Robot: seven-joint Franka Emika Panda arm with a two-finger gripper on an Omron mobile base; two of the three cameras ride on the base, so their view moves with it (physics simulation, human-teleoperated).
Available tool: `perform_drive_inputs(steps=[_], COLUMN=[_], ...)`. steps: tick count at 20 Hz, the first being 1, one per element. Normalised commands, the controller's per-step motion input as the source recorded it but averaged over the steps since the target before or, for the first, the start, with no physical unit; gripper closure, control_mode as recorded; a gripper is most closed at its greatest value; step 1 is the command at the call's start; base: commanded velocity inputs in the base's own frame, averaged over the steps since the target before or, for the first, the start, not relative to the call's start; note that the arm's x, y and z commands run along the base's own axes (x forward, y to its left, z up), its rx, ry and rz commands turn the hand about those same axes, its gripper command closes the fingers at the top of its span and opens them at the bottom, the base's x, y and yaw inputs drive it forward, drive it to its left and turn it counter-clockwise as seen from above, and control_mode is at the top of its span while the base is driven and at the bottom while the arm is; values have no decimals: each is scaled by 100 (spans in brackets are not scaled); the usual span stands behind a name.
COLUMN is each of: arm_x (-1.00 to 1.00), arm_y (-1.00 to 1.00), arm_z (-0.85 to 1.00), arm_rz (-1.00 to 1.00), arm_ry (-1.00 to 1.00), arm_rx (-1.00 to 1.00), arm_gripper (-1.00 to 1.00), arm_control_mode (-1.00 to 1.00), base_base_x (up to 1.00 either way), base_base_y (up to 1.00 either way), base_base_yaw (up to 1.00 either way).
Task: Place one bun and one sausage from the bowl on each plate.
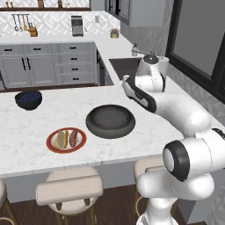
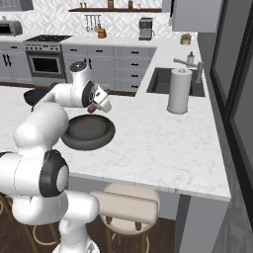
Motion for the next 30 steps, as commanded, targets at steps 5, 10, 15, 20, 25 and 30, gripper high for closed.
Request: perform_drive_inputs(steps=[5,10,15,20,25,30], arm_x=[-100,-100,-79,0,0,0], arm_y=[-34,-24,-10,0,0,0], arm_z=[84,18,-3,0,0,0], arm_rz=[0,0,0,0,0,0], arm_ry=[24,10,9,0,0,0], arm_rx=[2,0,0,0,0,0], arm_gripper=[100,100,100,100,100,100], arm_control_mode=[-100,-100,100,100,100,100], base_base_x=[0,0,-20,-100,-40,-2], base_base_y=[0,0,0,63,100,100], base_base_yaw=[0,0,0,0,0,-1])
